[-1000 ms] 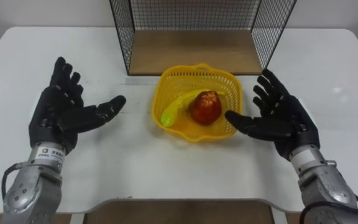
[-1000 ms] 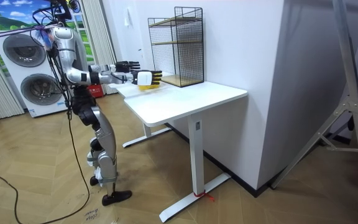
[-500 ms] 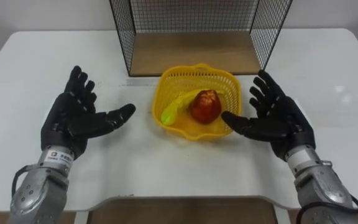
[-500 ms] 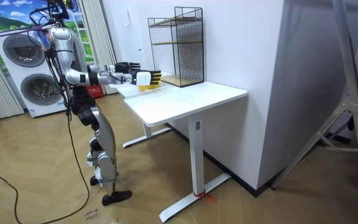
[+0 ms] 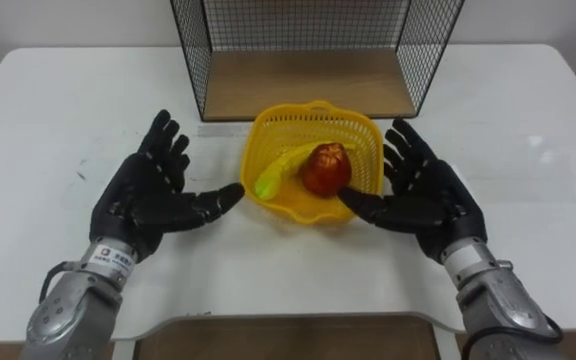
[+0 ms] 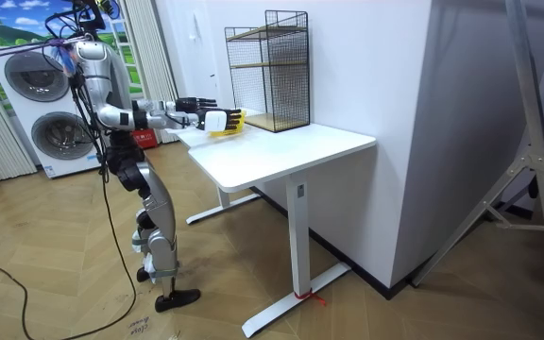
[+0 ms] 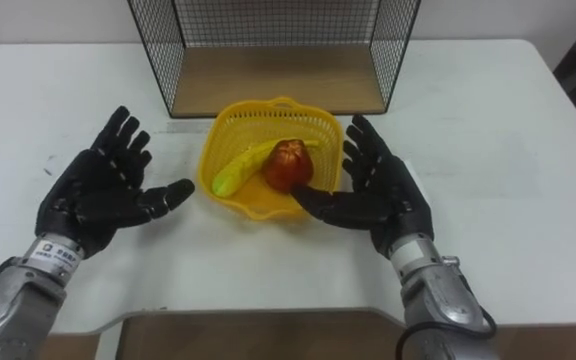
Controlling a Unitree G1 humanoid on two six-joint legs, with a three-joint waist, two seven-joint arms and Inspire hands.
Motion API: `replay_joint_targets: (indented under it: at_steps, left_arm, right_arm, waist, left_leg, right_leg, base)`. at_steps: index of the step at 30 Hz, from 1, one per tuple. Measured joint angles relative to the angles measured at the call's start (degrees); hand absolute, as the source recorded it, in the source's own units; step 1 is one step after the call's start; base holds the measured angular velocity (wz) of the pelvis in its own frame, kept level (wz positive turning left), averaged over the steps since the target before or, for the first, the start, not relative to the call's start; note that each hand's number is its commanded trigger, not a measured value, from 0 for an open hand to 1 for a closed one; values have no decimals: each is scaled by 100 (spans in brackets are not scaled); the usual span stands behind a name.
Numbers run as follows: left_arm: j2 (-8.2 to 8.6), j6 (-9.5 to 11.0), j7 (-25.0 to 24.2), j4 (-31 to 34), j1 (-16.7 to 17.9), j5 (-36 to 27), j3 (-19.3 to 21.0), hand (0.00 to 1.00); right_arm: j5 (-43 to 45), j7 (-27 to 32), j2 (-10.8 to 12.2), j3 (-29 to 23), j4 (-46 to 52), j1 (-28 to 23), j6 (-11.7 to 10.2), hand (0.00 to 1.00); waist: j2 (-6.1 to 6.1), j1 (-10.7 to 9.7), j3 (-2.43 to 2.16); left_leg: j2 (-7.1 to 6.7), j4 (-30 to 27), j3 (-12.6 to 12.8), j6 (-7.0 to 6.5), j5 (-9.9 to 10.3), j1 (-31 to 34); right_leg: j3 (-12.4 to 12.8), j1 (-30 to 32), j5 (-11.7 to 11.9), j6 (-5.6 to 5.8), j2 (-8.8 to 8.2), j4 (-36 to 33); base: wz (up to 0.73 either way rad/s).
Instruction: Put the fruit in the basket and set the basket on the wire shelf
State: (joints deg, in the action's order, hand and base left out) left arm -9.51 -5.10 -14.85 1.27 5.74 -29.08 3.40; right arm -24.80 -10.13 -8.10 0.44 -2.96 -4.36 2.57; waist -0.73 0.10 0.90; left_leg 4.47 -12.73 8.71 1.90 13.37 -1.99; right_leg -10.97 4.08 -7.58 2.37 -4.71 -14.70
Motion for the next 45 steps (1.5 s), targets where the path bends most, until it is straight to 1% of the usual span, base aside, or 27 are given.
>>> replay_joint_targets:
  at_steps: [6, 8, 10, 14, 19, 25, 32, 45]
  left_arm:
    - [13, -1, -170, -50, 0, 8, -144, 0]
    - [44, -20, -206, -79, 0, 9, -160, 0]
    - [80, -26, -216, -132, -8, 9, -168, 0]
    - [137, -81, -240, -271, -40, 61, -262, 0]
    - [208, -83, -353, -371, -136, 118, -268, 0]
    - [209, -83, -369, -377, -137, 120, -284, 0]
    - [207, -83, -300, -706, -139, 121, -382, 0]
    - [192, -84, -273, -708, -239, 121, -512, 0]
  right_arm:
    - [0, -8, 63, 40, -88, -2, 2, 0]
    - [0, -62, 112, 71, -88, -2, 2, 0]
    - [-1, -80, 114, 73, -88, -1, 2, 0]
    - [0, -88, 114, 71, -88, -1, 2, 0]
    - [0, -134, 114, 69, -87, 0, 2, 0]
    - [0, -134, 114, 70, -88, 1, 2, 0]
    - [-5, -129, 114, 84, -89, 0, 2, 0]
    - [3, -246, 86, 266, -88, 1, 2, 0]
  waist:
    - [-1, -43, 0]
    - [-2, -102, -1]
    - [-4, -129, -2]
    - [-4, -140, -1]
    - [-7, -139, -3]
    - [-8, -136, -3]
    - [-10, -140, -2]
    - [-10, -144, -3]
  left_leg:
    - [1, 1, 11, 0, 0, 6]
    - [1, 2, 14, 0, 0, 7]
    - [1, 0, 36, 0, 0, -5]
    - [4, 0, 70, 0, 0, -22]
    - [6, -2, 76, 0, 0, -30]
    - [6, 0, 80, 0, 0, -45]
    - [7, 0, 88, 0, 0, -57]
    - [7, 4, 90, 0, 0, -45]
  right_leg:
    - [-12, 5, 0, 0, 0, 1]
    - [-17, 5, 0, 0, 0, 2]
    - [-16, 4, 0, 0, 0, -1]
    - [-15, 7, 1, -2, 0, -11]
    - [-16, 6, 3, -5, 0, -19]
    - [-14, 0, 3, -6, 0, -26]
    - [-9, -4, 5, -7, 0, -33]
    - [-1, 9, 4, -7, 0, -46]
  base:
    - [0]
    - [0]
    - [-3]
    - [-3]
    - [0]
    - [0]
    - [0]
    - [0]
